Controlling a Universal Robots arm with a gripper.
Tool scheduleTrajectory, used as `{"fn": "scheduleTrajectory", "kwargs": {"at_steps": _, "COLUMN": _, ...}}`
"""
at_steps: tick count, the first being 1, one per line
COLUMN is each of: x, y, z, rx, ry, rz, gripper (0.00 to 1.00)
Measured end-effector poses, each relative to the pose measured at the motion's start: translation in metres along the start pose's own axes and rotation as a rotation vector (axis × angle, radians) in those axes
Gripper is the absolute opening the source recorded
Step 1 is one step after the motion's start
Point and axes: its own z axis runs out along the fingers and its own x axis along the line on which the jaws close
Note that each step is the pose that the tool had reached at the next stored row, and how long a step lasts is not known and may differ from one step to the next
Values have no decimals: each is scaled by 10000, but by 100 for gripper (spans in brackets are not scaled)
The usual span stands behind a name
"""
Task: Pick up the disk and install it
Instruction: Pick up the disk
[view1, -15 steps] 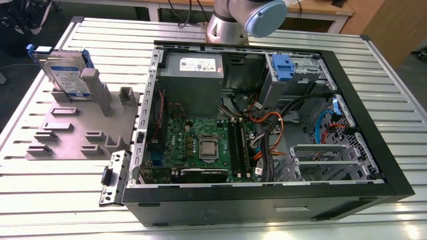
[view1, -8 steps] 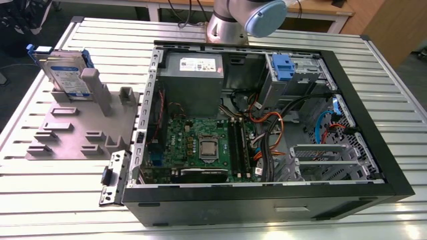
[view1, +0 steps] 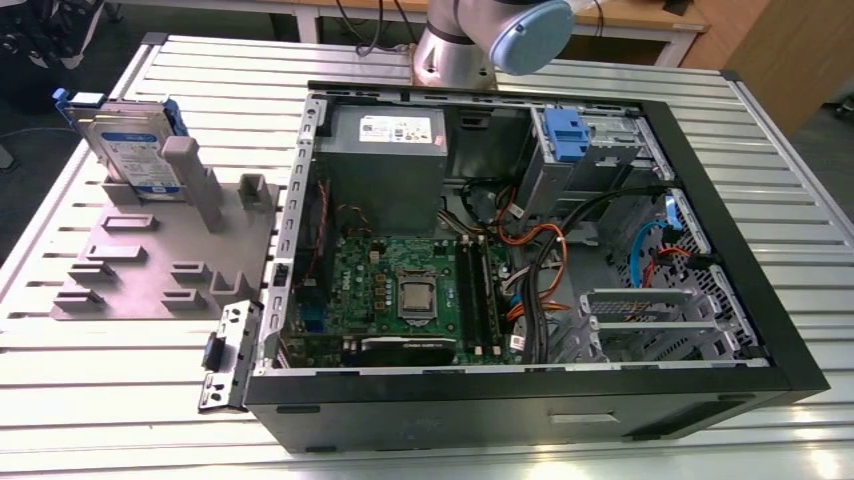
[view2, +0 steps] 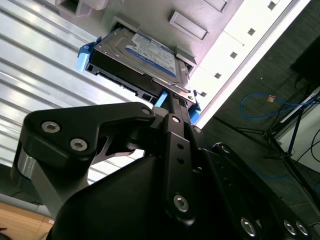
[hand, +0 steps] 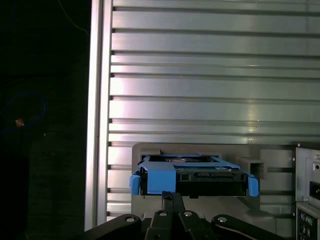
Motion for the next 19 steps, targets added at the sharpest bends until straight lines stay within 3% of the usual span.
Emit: {"fn": "scheduleTrajectory", "kwargs": {"at_steps": 19, "x": 0, "y": 0, "z": 0, "rx": -1, "ry": 5, "rz": -109, "gripper": 11}}
